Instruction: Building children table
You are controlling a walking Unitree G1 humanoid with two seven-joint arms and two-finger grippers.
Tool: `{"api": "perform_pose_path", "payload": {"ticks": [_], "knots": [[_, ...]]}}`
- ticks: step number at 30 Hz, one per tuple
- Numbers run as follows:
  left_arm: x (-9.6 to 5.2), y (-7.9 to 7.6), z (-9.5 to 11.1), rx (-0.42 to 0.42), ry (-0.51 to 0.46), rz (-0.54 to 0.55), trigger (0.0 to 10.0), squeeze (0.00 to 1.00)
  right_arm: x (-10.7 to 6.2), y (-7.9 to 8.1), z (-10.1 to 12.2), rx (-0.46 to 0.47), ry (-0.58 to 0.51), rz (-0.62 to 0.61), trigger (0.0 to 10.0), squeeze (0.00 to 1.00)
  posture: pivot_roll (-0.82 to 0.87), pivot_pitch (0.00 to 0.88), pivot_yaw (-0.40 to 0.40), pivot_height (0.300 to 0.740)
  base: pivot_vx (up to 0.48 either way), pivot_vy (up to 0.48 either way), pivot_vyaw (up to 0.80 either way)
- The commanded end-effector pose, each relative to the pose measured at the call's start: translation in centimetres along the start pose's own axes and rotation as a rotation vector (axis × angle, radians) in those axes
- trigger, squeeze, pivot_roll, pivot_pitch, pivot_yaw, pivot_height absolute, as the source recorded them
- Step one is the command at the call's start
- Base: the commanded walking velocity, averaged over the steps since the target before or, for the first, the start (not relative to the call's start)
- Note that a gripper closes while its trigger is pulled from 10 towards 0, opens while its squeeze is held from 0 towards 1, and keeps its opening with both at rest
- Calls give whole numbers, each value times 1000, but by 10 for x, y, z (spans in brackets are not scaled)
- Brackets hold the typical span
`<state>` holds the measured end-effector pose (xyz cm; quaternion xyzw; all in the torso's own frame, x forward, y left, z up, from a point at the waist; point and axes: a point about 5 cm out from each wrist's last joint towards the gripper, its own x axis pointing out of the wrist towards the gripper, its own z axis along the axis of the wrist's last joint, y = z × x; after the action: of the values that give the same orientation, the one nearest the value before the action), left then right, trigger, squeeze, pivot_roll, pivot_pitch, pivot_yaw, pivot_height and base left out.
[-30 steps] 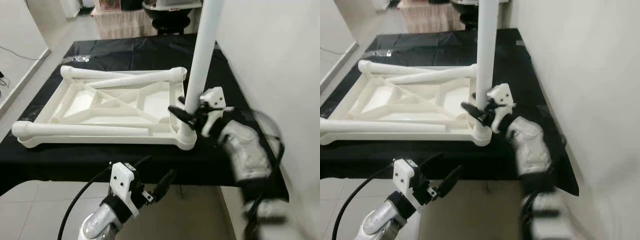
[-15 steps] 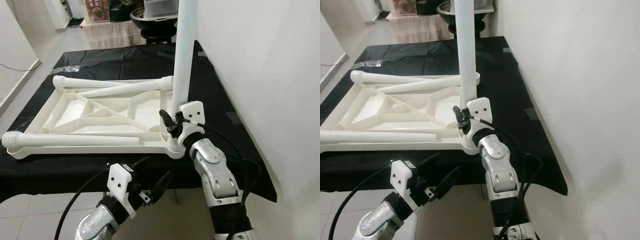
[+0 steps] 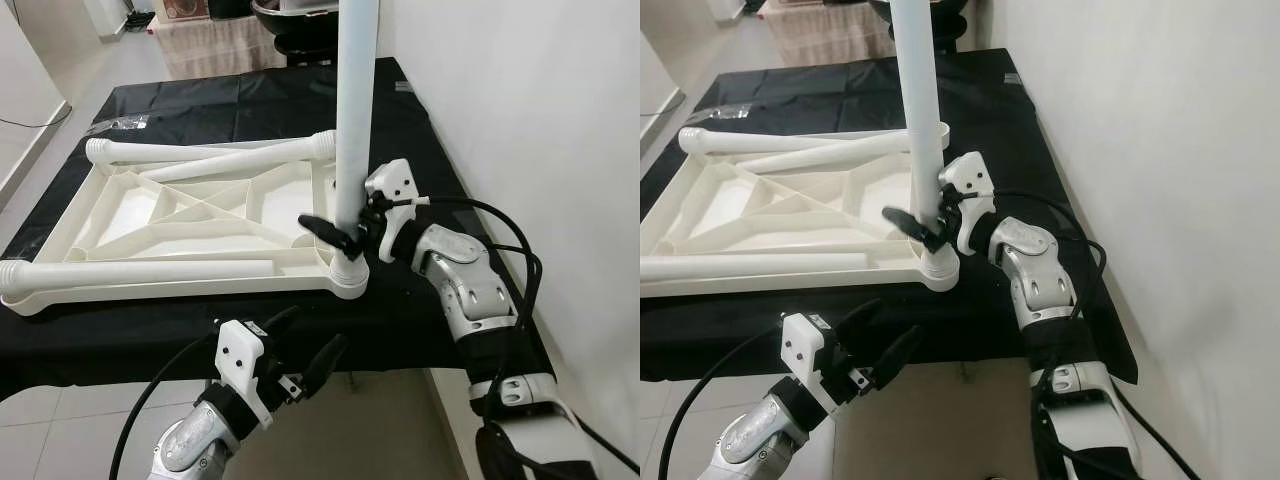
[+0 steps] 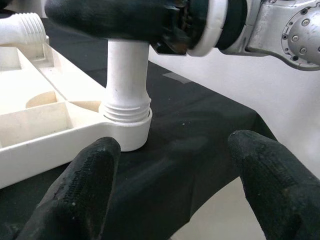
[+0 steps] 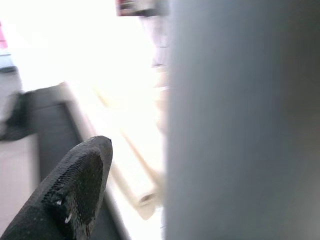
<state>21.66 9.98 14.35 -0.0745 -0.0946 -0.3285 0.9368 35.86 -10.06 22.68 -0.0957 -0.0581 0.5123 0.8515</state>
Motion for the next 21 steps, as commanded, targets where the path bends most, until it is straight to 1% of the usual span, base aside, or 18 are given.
{"api": "perform_pose_path", "payload": {"ticks": [1,2,5,7,8,9,11,17,20,21], "knots": [[-2,-1,-4,-8,11,7,10000,0,8,4,7,-6,-22,124,10000,0,65,178,41,740,0,0,0],[-2,-2,-4,-9,11,7,10000,0,7,1,8,1,-26,147,10000,0,67,179,42,740,0,0,0],[-2,-2,-4,-9,11,7,10000,0,6,-1,9,4,-29,161,10000,0,67,179,42,740,0,0,0],[-2,-3,-4,-10,11,6,10000,0,4,-5,8,23,-19,219,10000,0,68,183,42,740,0,0,0],[-2,-3,-4,-10,11,6,10000,0,4,-5,8,23,-19,219,10000,0,68,183,42,740,0,0,0],[-2,-3,-4,-11,12,6,10000,0,3,-8,8,34,-15,239,0,0,67,184,43,740,0,0,0],[-2,-4,-5,-13,13,5,10000,0,2,-11,8,45,-14,259,0,0,69,184,43,740,0,0,0],[-2,-5,-5,-14,16,4,10000,0,0,-16,7,52,-20,247,0,0,68,181,45,740,0,0,0],[-1,-6,-6,-15,15,4,10000,0,-3,-19,5,49,-27,209,0,0,64,178,43,740,0,0,0],[-2,-6,-6,-16,14,5,10000,0,-8,-22,2,35,-30,144,0,0,61,178,44,740,0,0,0]]}}
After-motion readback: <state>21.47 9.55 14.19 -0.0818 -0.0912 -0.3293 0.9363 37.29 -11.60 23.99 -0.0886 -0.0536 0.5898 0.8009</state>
